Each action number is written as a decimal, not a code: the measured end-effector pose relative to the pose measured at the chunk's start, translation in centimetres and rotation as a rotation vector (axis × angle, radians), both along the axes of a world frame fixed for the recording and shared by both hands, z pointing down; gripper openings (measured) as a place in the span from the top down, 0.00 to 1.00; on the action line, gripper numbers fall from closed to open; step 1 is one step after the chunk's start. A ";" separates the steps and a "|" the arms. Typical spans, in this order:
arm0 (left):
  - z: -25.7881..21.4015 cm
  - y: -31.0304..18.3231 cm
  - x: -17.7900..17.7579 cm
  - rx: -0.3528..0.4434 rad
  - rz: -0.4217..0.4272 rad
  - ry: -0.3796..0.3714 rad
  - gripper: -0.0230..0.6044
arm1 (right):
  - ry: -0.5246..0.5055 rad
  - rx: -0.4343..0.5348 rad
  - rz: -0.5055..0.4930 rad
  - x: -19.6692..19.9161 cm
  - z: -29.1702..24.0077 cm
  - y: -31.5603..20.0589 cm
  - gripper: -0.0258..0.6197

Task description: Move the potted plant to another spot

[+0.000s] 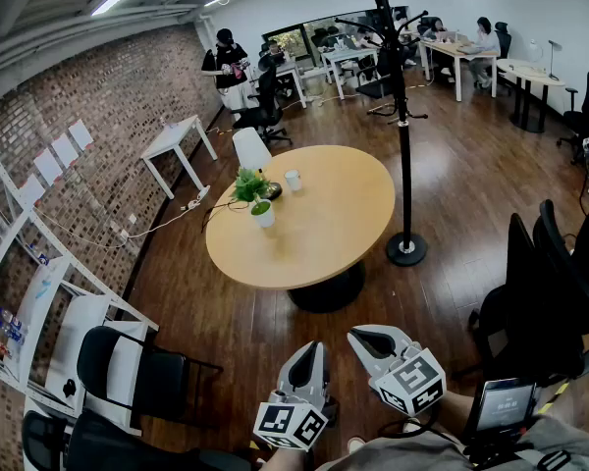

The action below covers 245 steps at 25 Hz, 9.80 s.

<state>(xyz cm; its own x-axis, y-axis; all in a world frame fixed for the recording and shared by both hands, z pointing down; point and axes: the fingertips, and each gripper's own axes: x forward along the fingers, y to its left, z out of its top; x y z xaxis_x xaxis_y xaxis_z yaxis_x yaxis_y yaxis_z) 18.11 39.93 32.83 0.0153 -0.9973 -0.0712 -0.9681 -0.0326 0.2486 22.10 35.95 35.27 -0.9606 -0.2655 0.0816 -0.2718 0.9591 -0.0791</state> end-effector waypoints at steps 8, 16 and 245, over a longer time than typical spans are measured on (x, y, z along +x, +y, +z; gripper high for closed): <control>0.5 -0.7 -0.2 -0.010 0.001 0.016 0.96 | 0.013 -0.004 -0.002 -0.4 0.3 -0.5 0.95; 0.9 -0.5 -2.2 -0.014 0.021 0.031 0.96 | 0.037 -0.002 0.008 -2.7 0.7 -0.1 0.95; 13.5 -60.0 -39.5 -0.081 0.698 -0.368 0.17 | 0.137 0.083 0.354 -39.4 9.0 -59.3 0.95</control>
